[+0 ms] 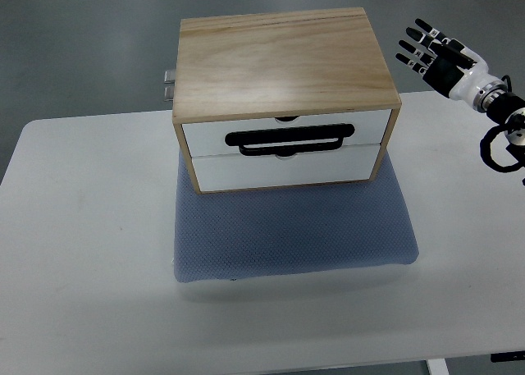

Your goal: Open wood drawer with right hand

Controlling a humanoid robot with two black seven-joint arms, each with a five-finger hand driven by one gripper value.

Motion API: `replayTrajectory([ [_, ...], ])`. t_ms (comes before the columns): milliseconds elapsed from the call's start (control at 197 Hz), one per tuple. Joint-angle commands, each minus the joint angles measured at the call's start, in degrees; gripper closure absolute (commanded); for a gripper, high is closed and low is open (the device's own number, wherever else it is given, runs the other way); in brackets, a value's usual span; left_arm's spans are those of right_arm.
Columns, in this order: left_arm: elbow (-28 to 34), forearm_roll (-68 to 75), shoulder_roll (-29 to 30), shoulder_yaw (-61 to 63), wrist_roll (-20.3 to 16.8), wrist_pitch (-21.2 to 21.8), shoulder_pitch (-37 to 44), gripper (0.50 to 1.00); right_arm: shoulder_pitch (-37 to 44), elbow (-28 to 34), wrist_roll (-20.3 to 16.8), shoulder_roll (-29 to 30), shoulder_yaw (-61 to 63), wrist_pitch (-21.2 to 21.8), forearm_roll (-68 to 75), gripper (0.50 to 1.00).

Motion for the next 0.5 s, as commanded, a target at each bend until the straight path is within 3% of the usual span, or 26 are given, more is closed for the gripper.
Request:
replayTrajectory([
  [0, 0.0, 0.0, 0.0, 0.1, 0.0, 0.0, 0.0, 0.500, 0.6, 0.0, 0.2, -1.0, -0.1, -1.1, -0.3, 0.556],
  [198, 0.0, 0.0, 0.0, 0.1, 0.0, 0.0, 0.0, 0.500, 1.7, 0.1, -0.2, -4.1, -1.2, -4.3, -1.5, 0.556],
  [400, 0.0, 0.0, 0.0, 0.1, 0.0, 0.0, 0.0, 0.500, 1.5, 0.9, 0.1, -7.8, -0.4, -4.1, -9.2, 0.556],
  [497, 0.0, 0.0, 0.0, 0.1, 0.0, 0.0, 0.0, 0.500, 1.4, 4.0, 0.2, -10.1, -0.3, -3.9, -9.5, 0.556],
])
